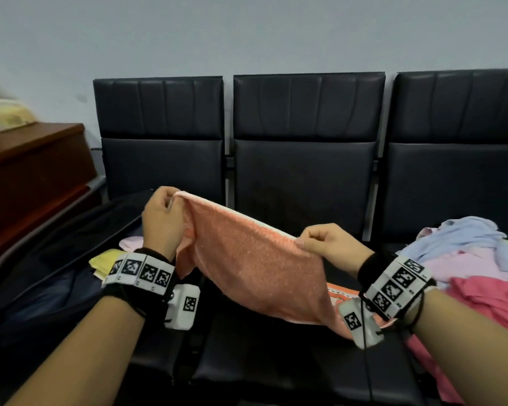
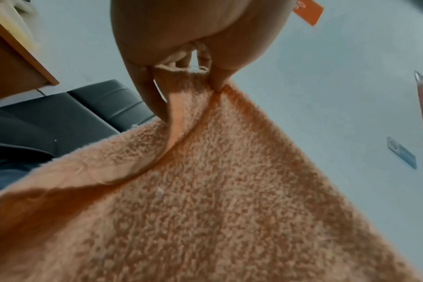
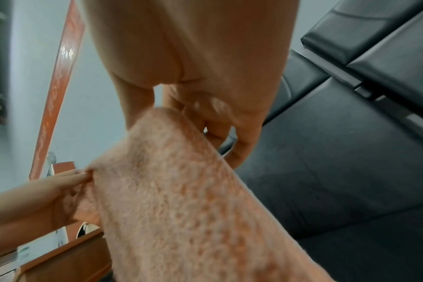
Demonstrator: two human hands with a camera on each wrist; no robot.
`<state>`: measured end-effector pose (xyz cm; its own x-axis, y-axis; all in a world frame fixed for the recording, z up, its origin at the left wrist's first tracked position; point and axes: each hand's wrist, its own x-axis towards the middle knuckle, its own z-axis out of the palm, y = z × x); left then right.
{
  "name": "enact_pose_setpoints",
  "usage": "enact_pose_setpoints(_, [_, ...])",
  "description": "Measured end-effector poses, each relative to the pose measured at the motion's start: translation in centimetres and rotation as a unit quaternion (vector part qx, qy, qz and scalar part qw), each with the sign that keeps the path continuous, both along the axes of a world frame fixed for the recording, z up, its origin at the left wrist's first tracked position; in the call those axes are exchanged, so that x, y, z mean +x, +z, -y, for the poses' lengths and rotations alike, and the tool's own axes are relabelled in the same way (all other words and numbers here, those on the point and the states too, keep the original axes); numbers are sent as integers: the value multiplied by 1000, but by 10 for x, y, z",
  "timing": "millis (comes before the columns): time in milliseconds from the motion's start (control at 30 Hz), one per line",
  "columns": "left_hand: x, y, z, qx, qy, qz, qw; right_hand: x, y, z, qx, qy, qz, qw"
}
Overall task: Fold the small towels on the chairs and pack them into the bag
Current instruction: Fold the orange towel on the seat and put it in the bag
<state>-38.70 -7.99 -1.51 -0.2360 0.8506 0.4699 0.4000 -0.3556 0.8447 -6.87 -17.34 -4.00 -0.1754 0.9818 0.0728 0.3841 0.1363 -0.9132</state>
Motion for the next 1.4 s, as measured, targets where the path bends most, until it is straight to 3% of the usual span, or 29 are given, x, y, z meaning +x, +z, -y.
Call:
enact_pose_setpoints(133, [-7, 12, 5, 3, -24, 17, 1000, -4, -6, -1, -4, 26, 96, 995])
enact_pose_setpoints(300, [-18, 20, 2, 21, 18, 36, 999, -5, -17, -2, -3, 34, 208, 978])
enact_pose_setpoints(433, [-37, 17, -4, 0, 65, 65, 996, 12, -27, 2, -5, -20, 216, 976])
enact_pose_setpoints(567, [-40, 2, -8, -65, 45, 39, 996, 24, -28, 3, 8, -89, 206, 974])
enact_pose_setpoints(767, [17, -20, 17, -122, -117, -87, 982, -8, 7, 4, 80, -99, 65, 990])
enact_pose_setpoints(867, [50, -12, 32, -141, -218, -49, 964, -26, 23, 8, 86, -70, 48, 993])
enact_pose_setpoints(933, [67, -4, 42, -144, -298, -34, 943, -32, 29, 12, 83, -56, 38, 994])
enact_pose_setpoints(1100, [90, 10, 62, -110, -464, -111, 872, -35, 34, 17, 90, -31, 54, 994])
enact_pose_setpoints(1267, [92, 7, 63, -121, -420, -173, 883, -35, 32, 21, 88, -6, 92, 992])
enact_pose_setpoints(1400, [92, 1, 64, -94, -347, -177, 916, -34, 31, 25, 97, -5, 70, 993])
